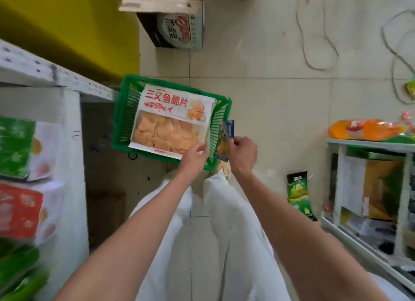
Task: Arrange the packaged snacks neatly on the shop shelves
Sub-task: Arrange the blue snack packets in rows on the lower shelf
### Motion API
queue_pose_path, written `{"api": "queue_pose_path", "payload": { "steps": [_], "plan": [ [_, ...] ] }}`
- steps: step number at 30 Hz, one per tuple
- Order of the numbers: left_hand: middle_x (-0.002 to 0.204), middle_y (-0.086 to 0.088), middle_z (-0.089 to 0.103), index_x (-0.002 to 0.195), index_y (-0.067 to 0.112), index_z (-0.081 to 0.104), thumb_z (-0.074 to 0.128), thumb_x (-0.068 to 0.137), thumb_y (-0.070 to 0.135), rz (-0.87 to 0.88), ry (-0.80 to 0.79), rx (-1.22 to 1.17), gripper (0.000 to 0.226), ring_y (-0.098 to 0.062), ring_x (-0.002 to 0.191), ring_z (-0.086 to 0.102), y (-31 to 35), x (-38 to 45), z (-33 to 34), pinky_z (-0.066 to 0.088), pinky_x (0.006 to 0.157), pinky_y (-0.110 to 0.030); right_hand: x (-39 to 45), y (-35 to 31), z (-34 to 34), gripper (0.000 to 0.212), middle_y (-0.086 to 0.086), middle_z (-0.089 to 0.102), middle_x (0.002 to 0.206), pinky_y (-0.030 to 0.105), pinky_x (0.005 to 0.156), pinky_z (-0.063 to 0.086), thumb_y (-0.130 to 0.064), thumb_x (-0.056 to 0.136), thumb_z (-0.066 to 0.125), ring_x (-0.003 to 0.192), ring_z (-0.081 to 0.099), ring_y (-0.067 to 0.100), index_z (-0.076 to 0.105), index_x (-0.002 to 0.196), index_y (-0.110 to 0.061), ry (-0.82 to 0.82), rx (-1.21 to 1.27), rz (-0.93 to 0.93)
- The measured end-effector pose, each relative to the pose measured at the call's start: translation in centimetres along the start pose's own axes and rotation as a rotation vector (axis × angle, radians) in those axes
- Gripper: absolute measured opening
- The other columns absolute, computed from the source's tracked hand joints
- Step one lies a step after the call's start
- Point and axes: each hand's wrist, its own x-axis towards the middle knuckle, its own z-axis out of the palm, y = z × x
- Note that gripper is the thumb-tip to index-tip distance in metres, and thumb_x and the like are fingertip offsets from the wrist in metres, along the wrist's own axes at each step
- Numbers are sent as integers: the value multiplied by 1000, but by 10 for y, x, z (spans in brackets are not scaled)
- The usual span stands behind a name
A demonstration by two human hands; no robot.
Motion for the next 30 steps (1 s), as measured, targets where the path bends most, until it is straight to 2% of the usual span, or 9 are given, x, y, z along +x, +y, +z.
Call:
{"api": "queue_pose_path", "payload": {
  "steps": [3, 7, 10, 13, 16, 19, 23, 27, 30],
  "plan": [
    [139, 4, 64, 138, 25, 63, 58, 103, 27, 3, -22, 56, 36, -19, 124, 60, -22, 60, 11, 49, 109, -42, 50, 9, 51, 29, 5, 61, 62, 32, 56, 47, -27, 94, 58, 61, 61, 28, 71, 75, -9, -20, -102, -37],
    [129, 5, 69, 130, 28, 68, 58, 100, 23, -7, 21, 69, 31, -20, 117, 65, -53, 109, 12, 53, 105, -47, 88, 20, 104, 28, 9, 66, 78, 38, 63, 57, -28, 94, 55, 70, 64, 32, 70, 77, -10, -49, -188, -46],
    [124, 10, 71, 126, 30, 68, 57, 99, 23, 18, 29, 77, 30, -21, 108, 69, -59, 118, 9, 56, 100, -48, 98, 22, 119, 27, 8, 64, 74, 35, 58, 50, -26, 92, 59, 68, 61, 32, 68, 74, -9, -87, -195, -30],
    [126, 12, 70, 128, 30, 67, 57, 99, 24, 39, 21, 98, 32, -14, 113, 67, -57, 111, 1, 56, 100, -46, 93, 19, 118, 26, 7, 61, 69, 32, 57, 40, -24, 89, 60, 67, 58, 33, 63, 68, -9, -122, -189, -3],
    [128, 12, 69, 128, 30, 67, 57, 100, 24, 28, 28, 108, 30, -13, 115, 65, -47, 89, -13, 55, 102, -44, 76, 10, 103, 27, 5, 55, 65, 31, 55, 36, -20, 89, 58, 64, 56, 32, 55, 63, -12, -154, -184, 24],
    [130, 13, 68, 128, 33, 66, 58, 101, 25, 29, 29, 146, 29, -13, 115, 65, -30, 57, -33, 52, 104, -42, 52, -9, 74, 25, 5, 57, 67, 29, 51, 33, -19, 91, 54, 64, 56, 31, 57, 67, -12, -201, -204, -4],
    [137, 15, 64, 131, 37, 64, 59, 101, 31, 23, 48, 233, 31, -14, 119, 62, 4, 2, -63, 49, 99, -35, 13, -43, 20, 20, 6, 63, 84, 31, 63, 40, -21, 95, 51, 75, 58, 31, 66, 87, -12, -309, -266, -102],
    [136, 9, 65, 133, 38, 60, 54, 101, 36, 42, 75, 347, 33, -20, 117, 62, 46, -64, -91, 51, 95, -38, -26, -84, -43, 28, 11, 70, 103, 32, 71, 46, -24, 95, 48, 84, 59, 29, 71, 106, -13, -390, -373, -226],
    [138, 2, 63, 139, 33, 57, 53, 101, 33, 85, 139, 389, 38, -26, 121, 60, 75, -116, -107, 48, 92, -36, -58, -112, -86, 36, 12, 69, 120, 37, 83, 54, -28, 99, 49, 107, 66, 32, 69, 125, -14, -411, -459, -396]
  ]
}}
